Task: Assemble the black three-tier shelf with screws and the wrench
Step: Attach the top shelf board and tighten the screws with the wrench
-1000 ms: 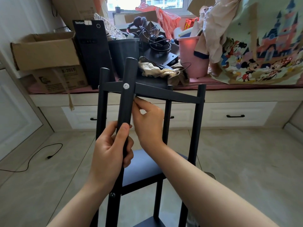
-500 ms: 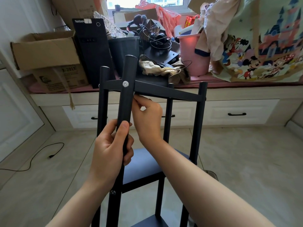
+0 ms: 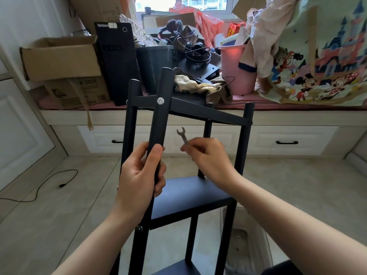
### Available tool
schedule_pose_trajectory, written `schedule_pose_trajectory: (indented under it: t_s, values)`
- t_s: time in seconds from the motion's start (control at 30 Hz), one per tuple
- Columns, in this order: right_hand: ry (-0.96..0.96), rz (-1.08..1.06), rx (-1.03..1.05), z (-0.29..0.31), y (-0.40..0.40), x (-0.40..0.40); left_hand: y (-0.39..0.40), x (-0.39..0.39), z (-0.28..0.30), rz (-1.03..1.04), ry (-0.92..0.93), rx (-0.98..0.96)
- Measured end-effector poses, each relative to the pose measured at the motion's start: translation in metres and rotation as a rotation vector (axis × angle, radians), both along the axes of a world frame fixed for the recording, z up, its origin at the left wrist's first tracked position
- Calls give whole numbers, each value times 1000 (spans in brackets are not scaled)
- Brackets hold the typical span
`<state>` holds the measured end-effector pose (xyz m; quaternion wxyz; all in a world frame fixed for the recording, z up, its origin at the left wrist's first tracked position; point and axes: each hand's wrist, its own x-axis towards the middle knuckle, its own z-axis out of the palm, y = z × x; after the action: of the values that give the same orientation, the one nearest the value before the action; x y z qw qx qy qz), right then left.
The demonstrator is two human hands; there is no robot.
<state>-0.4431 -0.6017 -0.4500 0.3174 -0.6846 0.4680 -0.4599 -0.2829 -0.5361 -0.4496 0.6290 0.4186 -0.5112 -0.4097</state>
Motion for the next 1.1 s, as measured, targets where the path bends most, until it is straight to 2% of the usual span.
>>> schedule_pose_trajectory:
  t_s: [0.33,0.5,0.73,1.1]
  values:
    - [346,-226,224,-25,-17,-82,1,-2,-1,26,4,-20]
    - [204,-338,322,-33,-27,-107,1,-2,1,42,-20,-22]
    - [-27,-254,459,-32,-29,-103,-8,1,-6,129,-106,-91]
    - [-60,-230,469,-26,-24,-98,-37,30,-8,229,-237,-112]
